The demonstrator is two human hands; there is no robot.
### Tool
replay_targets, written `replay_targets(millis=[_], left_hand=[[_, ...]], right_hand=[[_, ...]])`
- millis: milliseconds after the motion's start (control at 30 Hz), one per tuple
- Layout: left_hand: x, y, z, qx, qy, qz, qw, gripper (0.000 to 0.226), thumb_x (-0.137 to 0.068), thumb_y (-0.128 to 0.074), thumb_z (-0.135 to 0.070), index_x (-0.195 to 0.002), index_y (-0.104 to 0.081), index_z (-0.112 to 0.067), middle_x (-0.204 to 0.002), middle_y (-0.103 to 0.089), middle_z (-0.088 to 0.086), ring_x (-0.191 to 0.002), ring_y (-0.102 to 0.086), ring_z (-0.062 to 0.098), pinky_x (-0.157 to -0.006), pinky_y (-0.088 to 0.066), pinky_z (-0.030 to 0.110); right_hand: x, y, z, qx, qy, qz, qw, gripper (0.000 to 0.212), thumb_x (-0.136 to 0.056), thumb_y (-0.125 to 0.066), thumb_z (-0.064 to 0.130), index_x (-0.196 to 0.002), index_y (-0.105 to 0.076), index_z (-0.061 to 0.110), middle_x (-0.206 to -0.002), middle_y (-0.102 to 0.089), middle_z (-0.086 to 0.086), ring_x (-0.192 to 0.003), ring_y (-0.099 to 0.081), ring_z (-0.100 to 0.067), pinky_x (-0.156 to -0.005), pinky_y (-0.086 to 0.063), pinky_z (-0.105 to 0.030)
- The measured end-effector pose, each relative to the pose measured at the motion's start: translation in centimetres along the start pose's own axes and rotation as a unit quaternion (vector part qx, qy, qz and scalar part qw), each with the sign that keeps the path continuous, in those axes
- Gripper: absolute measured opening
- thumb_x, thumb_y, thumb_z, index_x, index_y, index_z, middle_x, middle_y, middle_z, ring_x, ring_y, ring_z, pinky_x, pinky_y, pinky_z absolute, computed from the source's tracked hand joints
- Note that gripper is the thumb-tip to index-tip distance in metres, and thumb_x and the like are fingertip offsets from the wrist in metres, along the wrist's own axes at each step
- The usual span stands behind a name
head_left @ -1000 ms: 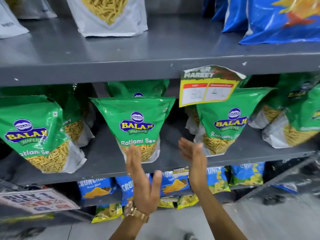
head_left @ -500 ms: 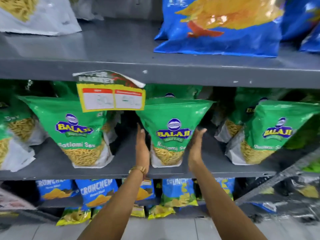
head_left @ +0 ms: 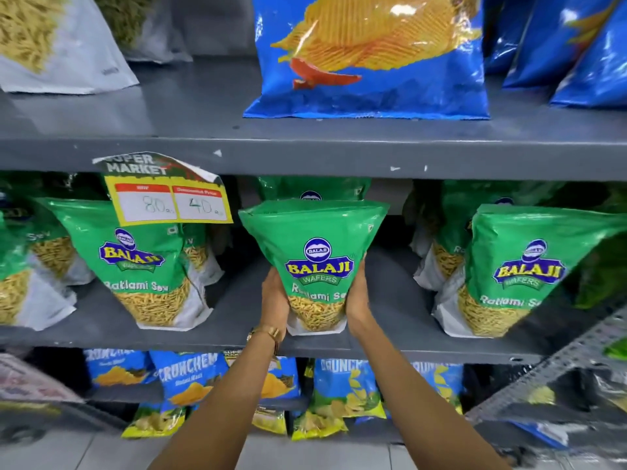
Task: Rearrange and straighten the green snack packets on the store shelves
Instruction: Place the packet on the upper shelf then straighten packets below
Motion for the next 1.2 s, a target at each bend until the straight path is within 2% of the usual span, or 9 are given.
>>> replay_targets(millis=[100, 267, 367, 467, 667, 933, 1033, 1100, 1200], left_hand=[[-0.1, 0.5, -0.7, -0.015, -0.021, -0.010, 1.000, 0.028, -0.099, -0.045, -0.016, -0.083, -0.067, -0.022, -0.082, -0.072, -0.004, -0.073, -0.066, 0.006, -0.073, -0.052, 0.031], [-0.7, 1.3, -1.0, -0.046, -0.037, 0.004, 0.998, 0.030, -0.098, -0.044, -0.012, -0.082, -0.068, -0.020, -0.085, -0.070, 0.007, -0.085, -0.063, 0.024, -0.082, -0.051, 0.044], [-0.5, 2.3, -1.4, -0.046, -0.033, -0.035, 0.998, 0.029, -0.101, -0.041, -0.032, -0.098, -0.069, -0.025, -0.111, -0.070, 0.008, -0.109, -0.063, 0.027, -0.099, -0.047, 0.045], [2.7, 4.0, -1.7, -0.016, -0.037, -0.125, 0.991, 0.049, -0.102, -0.032, -0.042, -0.142, -0.043, -0.016, -0.150, -0.042, 0.005, -0.135, -0.040, 0.014, -0.111, -0.031, 0.029], [12.5, 2.1, 0.6, -0.073, -0.166, -0.112, 0.977, 0.064, -0.094, -0.039, -0.053, -0.149, -0.022, -0.025, -0.155, -0.026, 0.000, -0.144, -0.028, 0.016, -0.119, -0.026, 0.039], [17.3, -12.1, 1.5, -0.132, -0.197, 0.122, 0.964, 0.047, -0.094, -0.039, -0.044, -0.140, -0.031, -0.036, -0.153, -0.032, -0.010, -0.144, -0.025, 0.001, -0.117, -0.021, 0.022], [14.4, -16.1, 2.5, -0.119, -0.146, 0.133, 0.973, 0.038, -0.101, -0.039, -0.033, -0.139, -0.041, -0.028, -0.151, -0.039, -0.007, -0.139, -0.032, 0.000, -0.115, -0.023, 0.014], [12.6, -18.4, 3.2, -0.113, -0.113, 0.132, 0.978, 0.041, -0.102, -0.036, -0.029, -0.143, -0.038, -0.023, -0.151, -0.037, -0.009, -0.136, -0.033, -0.003, -0.107, -0.022, 0.002], [10.2, -21.8, 4.1, -0.067, -0.064, 0.126, 0.988, 0.046, -0.104, -0.031, -0.032, -0.149, -0.028, -0.022, -0.152, -0.028, -0.015, -0.137, -0.026, -0.003, -0.117, -0.019, 0.017]], right_hand=[[0.0, -0.3, -0.1, -0.016, 0.006, -0.007, 1.000, 0.041, -0.103, -0.026, 0.042, -0.089, -0.064, 0.033, -0.067, -0.074, 0.018, -0.067, -0.069, 0.002, -0.056, -0.053, -0.016], [1.6, -0.9, 0.0, -0.003, 0.003, -0.022, 1.000, 0.046, -0.100, -0.027, 0.051, -0.110, -0.065, 0.027, -0.088, -0.073, 0.010, -0.086, -0.070, -0.008, -0.060, -0.055, -0.017], [2.9, -0.4, 0.5, 0.022, 0.011, -0.045, 0.999, 0.074, -0.085, -0.031, 0.074, -0.137, -0.051, 0.024, -0.129, -0.064, -0.003, -0.119, -0.061, -0.018, -0.097, -0.054, -0.037], [5.2, 1.7, 1.0, 0.004, 0.015, -0.105, 0.994, 0.076, -0.089, -0.029, 0.069, -0.152, -0.024, 0.026, -0.161, -0.022, 0.003, -0.149, -0.021, -0.015, -0.123, -0.016, -0.043], [11.5, 9.0, -0.3, -0.065, 0.061, -0.216, 0.972, 0.054, -0.101, -0.026, 0.046, -0.140, -0.047, 0.015, -0.145, -0.050, -0.004, -0.138, -0.040, -0.018, -0.118, -0.025, -0.046], [12.2, 20.6, 6.2, 0.014, 0.172, -0.422, 0.890, 0.047, -0.099, -0.035, 0.046, -0.130, -0.051, 0.014, -0.117, -0.058, -0.002, -0.108, -0.056, -0.020, -0.090, -0.042, -0.031], [10.3, 24.3, 8.4, 0.049, 0.197, -0.434, 0.878, 0.049, -0.091, -0.033, 0.054, -0.115, -0.054, 0.017, -0.115, -0.055, -0.011, -0.104, -0.054, -0.021, -0.089, -0.040, -0.033], [8.5, 26.1, 9.2, 0.052, 0.186, -0.415, 0.889, 0.058, -0.094, -0.033, 0.054, -0.133, -0.050, 0.015, -0.135, -0.052, -0.008, -0.122, -0.050, -0.020, -0.105, -0.037, -0.033], [4.9, 28.3, 10.0, -0.019, 0.141, -0.326, 0.935, 0.060, -0.097, -0.032, 0.055, -0.144, -0.041, 0.018, -0.148, -0.043, 0.004, -0.135, -0.042, -0.016, -0.114, -0.033, -0.038]])
Point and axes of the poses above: each hand's wrist, its own x-axis away from the middle knuckle, its own y-axis out of the back of the hand, z = x × y, the point moved 8 cm from there along -x, towards the middle knuckle
